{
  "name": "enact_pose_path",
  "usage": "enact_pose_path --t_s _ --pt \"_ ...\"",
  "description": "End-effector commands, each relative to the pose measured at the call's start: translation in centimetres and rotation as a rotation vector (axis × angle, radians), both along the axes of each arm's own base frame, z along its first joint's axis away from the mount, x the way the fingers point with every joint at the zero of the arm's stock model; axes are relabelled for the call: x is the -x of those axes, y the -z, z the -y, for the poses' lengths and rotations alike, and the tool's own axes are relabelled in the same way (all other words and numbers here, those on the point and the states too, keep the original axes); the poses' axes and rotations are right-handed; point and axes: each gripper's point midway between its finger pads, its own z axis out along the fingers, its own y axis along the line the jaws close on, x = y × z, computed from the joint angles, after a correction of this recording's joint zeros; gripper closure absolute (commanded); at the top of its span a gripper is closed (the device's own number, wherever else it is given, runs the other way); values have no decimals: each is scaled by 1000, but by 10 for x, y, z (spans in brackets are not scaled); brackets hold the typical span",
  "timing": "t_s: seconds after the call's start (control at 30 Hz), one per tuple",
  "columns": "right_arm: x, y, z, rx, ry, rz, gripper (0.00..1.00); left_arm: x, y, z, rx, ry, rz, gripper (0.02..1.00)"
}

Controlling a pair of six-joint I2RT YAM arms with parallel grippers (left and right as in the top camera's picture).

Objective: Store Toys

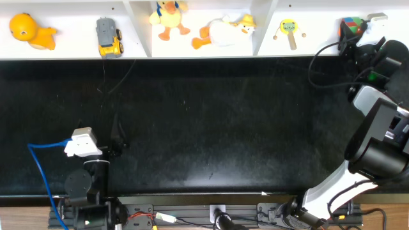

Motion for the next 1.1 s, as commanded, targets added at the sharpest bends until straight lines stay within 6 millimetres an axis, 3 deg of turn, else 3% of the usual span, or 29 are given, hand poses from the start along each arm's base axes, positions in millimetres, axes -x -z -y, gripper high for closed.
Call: enact_pose_path --t_s 0.03,0.13,0.2,0.3,0.5,0.57,0.63,0.77,0.93,1.1 --pt "-4 3 -6 9 4 -28 956 0 0 2 -19 12 5 20" --pt "-3 13 -10 7 -3 -68 954 0 0 2 -19 12 5 20" --pt "-1 20 -11 -7 -5 -97 879 0 0 2 -19 12 5 20" --pt "1 28 -12 -23 -5 -128 590 0 0 2 -19 12 5 23" --pt "3 29 -12 -43 1 -142 246 0 0 2 -19 12 5 20" --pt "3 29 -13 -44 1 -146 69 0 0 2 -19 12 5 20" --pt "3 30 -13 -48 2 -148 3 0 0 2 -19 12 5 20" --pt "3 25 -13 -76 10 -143 5 0 0 2 -19 12 5 20" --pt "9 -1 -10 -83 53 -134 3 0 0 2 -19 12 5 20" --pt "36 -33 -3 -65 170 -210 3 0 0 2 -19 12 5 20"
